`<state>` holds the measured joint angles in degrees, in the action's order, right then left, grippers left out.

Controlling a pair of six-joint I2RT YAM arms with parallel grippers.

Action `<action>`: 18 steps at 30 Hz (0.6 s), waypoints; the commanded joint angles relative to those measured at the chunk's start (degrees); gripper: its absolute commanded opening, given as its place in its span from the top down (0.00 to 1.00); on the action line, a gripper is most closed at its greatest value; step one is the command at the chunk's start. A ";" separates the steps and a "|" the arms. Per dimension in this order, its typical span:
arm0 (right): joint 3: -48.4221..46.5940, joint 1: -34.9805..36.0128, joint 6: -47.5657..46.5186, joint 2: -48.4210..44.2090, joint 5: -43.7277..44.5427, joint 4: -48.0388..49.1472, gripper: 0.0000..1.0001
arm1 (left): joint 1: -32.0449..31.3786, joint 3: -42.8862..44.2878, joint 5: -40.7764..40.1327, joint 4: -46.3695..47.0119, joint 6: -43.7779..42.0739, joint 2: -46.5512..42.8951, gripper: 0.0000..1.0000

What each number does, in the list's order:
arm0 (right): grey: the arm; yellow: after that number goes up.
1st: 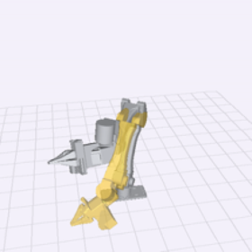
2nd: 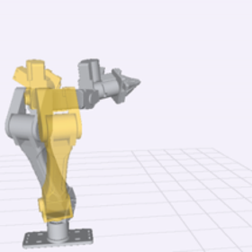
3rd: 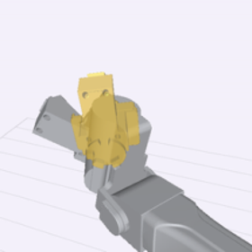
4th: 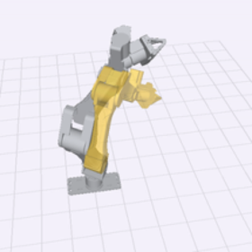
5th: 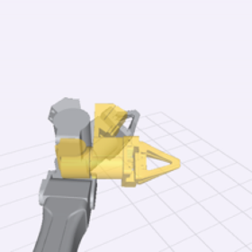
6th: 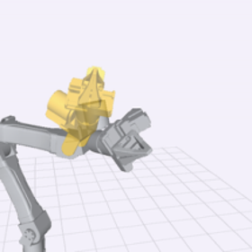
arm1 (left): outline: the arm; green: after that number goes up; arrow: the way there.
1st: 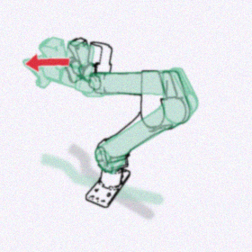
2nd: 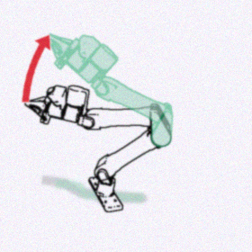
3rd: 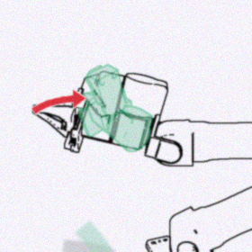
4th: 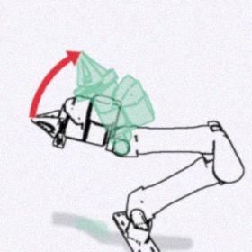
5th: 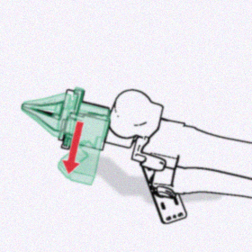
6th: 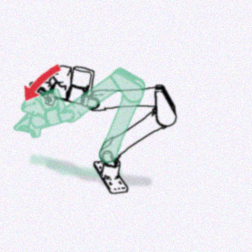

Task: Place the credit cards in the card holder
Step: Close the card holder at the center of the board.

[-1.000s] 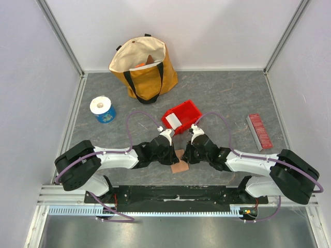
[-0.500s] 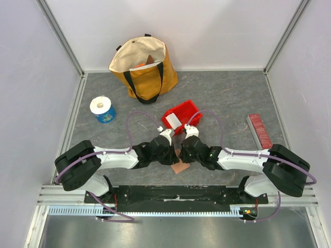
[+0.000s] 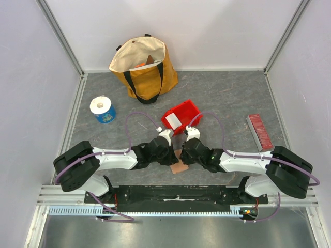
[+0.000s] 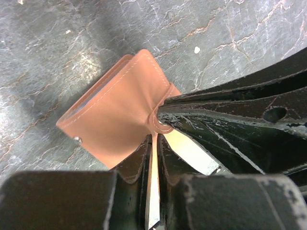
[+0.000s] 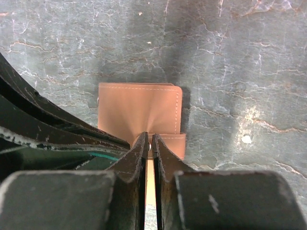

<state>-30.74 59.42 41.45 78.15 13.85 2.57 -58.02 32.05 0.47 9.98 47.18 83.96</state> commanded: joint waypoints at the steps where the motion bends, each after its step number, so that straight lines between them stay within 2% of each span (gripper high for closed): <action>1: 3.23 1.05 0.30 -1.42 -3.21 -7.67 0.87 | 0.01 -0.59 -4.42 -3.21 1.25 -0.91 0.87; 18: 5.16 1.05 1.26 -6.43 -5.58 -5.47 0.79 | -0.16 -0.59 -6.09 -5.32 2.13 -1.52 0.88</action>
<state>-27.03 59.92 42.06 72.88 9.91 0.82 -58.04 31.97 -2.92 8.03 48.66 82.83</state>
